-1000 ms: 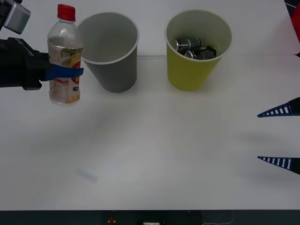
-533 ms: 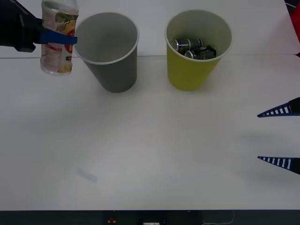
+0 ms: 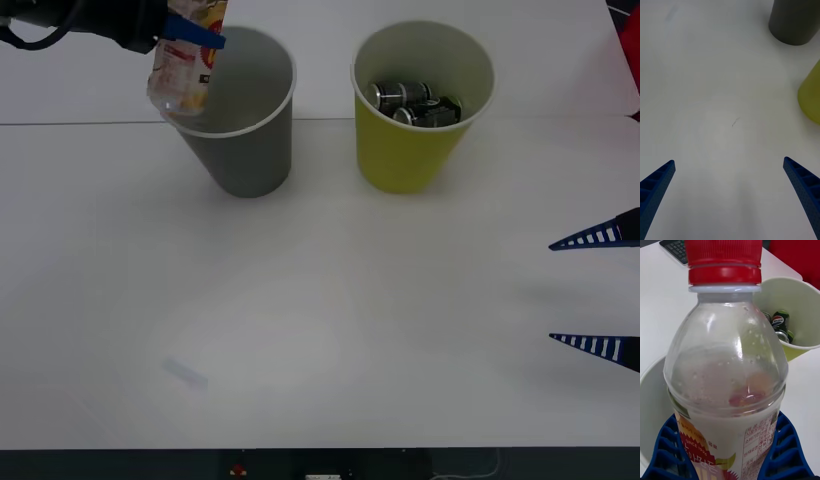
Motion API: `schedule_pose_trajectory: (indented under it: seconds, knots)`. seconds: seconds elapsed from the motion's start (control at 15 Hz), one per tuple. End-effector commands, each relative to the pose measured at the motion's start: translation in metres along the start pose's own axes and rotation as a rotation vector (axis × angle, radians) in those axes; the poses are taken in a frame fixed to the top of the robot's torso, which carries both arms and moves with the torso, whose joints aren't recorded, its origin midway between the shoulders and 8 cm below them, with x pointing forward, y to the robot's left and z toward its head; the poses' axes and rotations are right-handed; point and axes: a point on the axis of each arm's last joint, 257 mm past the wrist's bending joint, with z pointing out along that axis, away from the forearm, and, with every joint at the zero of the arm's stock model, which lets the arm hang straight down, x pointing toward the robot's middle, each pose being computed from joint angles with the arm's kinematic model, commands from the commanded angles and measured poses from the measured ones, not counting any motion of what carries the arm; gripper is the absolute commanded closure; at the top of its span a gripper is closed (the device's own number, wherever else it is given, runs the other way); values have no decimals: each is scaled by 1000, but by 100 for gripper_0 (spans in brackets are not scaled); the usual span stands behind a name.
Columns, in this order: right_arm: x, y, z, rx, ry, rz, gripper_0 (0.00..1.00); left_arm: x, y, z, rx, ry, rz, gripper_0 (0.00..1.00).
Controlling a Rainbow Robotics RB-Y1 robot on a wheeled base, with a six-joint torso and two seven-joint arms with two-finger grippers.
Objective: Put the can into the green bin and the plastic bottle into the gray bin
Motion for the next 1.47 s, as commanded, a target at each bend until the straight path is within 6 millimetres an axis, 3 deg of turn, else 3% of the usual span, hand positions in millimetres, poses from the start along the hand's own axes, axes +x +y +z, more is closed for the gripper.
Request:
schedule_pose_trajectory:
  seconds: [0.07,0.47,0.53,0.6,0.67,0.93,1.2,1.47]
  knots:
    - [0,0,0,0,0,0,0,-12,12,21,-35,7,13,100]
    - [0,0,0,0,0,0,0,-10,27,30,-81,15,75,100]
    - [0,0,0,0,0,0,0,-10,27,30,-83,16,81,80]
    - [0,0,0,0,0,0,0,-10,27,30,-82,17,105,16]
    - [0,0,0,0,0,0,0,-10,27,30,-83,16,119,0]
    - [0,0,0,0,0,0,0,-12,23,26,-59,11,171,0]
    - [0,0,0,0,0,0,0,-4,11,3,25,-47,160,0]
    - [0,0,0,0,0,0,0,26,7,-29,90,-139,217,0]
